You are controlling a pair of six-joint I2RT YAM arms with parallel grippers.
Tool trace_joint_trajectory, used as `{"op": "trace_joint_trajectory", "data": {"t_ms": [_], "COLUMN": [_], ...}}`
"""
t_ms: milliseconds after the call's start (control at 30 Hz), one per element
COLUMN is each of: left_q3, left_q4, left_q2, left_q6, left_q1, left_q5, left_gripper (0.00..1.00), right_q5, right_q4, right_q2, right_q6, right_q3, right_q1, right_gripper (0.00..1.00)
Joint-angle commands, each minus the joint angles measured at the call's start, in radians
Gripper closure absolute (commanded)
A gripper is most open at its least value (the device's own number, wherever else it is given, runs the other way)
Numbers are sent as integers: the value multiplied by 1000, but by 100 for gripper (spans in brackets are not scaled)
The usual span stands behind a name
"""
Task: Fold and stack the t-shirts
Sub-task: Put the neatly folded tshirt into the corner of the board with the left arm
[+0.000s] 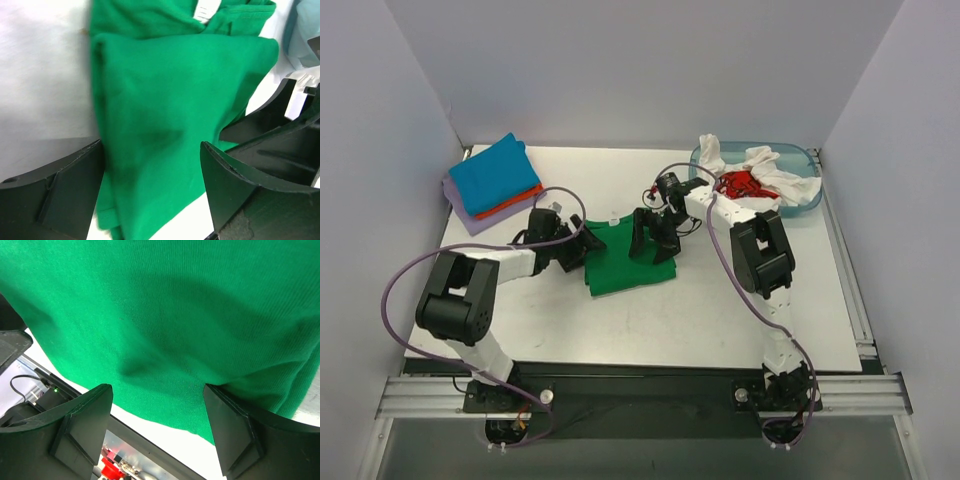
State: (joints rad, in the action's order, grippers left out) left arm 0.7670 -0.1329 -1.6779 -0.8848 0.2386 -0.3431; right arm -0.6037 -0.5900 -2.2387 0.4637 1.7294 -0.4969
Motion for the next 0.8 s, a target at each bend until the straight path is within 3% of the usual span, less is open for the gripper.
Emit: {"op": "trace_joint_trajectory", "data": {"t_ms": [0,133,233,367,400,500,767], "left_q3": [5,57,94,120,141,210,457], "left_q4": [61,55,81,131,175,271,556], "left_q2": [-106,-207,-246,-252,-252,-250,-235], "left_q6": [6,-3,-3,12,27,76,271], "left_q1": [59,120,146,149,149,154,156], "left_q5": [96,69,64,91,101,153,309], "left_gripper": [15,19,31,60,74,97,100], "right_q5": [76,70,68,70,70,65,77], "right_q4": [-56,-57,-60,-62,-64,-62,-74], "right_q2": [-45,-45,-45,-39,-35,-29,39], "right_q6": [-28,-28,-30,-34,-36,-36,-51], "right_q3": [-30,-28,-31,-37,-39,-37,-47], "right_q1": [3,1,0,-2,-2,-2,14], "right_gripper": [24,24,25,25,25,24,21]}}
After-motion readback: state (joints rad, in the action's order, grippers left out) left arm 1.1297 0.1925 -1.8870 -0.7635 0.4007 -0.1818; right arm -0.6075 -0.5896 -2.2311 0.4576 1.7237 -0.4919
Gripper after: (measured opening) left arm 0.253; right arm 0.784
